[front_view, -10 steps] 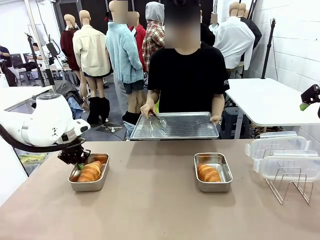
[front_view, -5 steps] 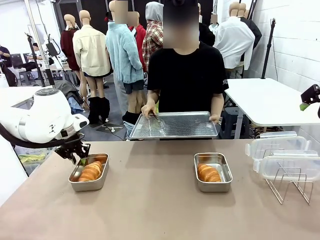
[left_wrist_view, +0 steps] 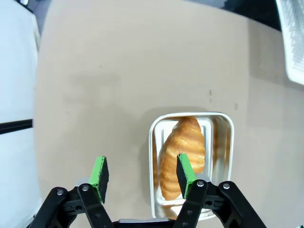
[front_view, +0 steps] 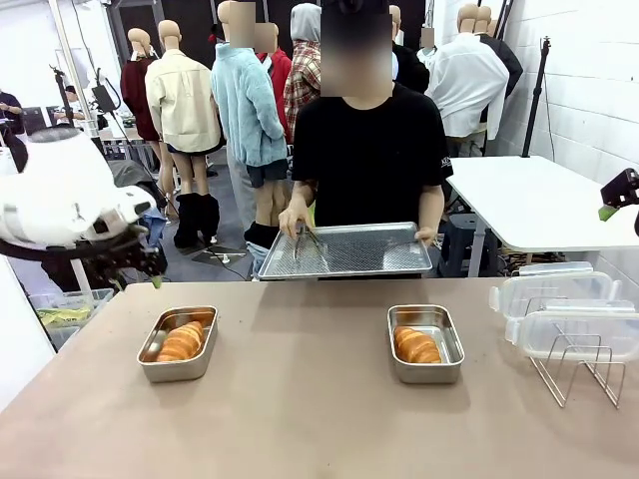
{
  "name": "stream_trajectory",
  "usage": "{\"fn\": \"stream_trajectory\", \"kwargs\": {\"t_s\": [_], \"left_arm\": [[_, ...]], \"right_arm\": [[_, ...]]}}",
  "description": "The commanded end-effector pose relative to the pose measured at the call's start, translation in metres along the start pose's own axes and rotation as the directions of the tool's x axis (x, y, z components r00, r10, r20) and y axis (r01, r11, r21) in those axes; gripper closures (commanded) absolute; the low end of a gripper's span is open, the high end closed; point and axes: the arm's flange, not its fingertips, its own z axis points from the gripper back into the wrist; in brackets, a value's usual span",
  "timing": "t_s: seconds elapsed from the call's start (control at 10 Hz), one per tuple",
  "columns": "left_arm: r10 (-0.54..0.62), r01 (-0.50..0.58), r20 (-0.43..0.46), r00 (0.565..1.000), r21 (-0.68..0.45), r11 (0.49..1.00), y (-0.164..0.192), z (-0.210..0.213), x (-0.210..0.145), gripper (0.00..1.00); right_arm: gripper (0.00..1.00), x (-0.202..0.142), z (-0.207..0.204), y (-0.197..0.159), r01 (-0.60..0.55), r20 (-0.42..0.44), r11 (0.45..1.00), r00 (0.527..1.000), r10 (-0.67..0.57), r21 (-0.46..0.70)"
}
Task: Place the bread in airtight containers.
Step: Once an object is inside an Airtight Container , place the container in the center of the table, then pick up one Airtight Container lid and hand it to the human.
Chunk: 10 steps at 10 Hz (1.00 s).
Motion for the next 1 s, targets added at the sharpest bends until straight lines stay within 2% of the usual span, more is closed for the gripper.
{"fn": "stream_trajectory", "kwargs": {"t_s": [0.0,0.5,0.7,0.9], "left_arm": [[-0.019,0.018,0.026,0.999,0.037,0.999,0.023,0.030,0.014,0.25],[0.103,-0.117,0.115,0.988,0.119,0.986,0.084,0.075,0.031,0.25],[0.082,-0.092,0.096,0.992,0.104,0.990,0.095,0.073,0.031,0.25],[0.091,-0.101,0.112,0.990,0.091,0.991,0.093,0.075,0.031,0.25]], "right_arm": [[0.00,0.001,-0.001,0.002,0.014,0.005,1.000,1.000,-0.014,-0.010],[0.00,0.001,-0.001,0.002,0.014,0.005,1.000,1.000,-0.014,-0.010],[0.00,0.001,-0.001,0.002,0.014,0.005,1.000,1.000,-0.014,-0.010],[0.00,0.001,-0.001,0.002,0.014,0.005,1.000,1.000,-0.014,-0.010]]}}
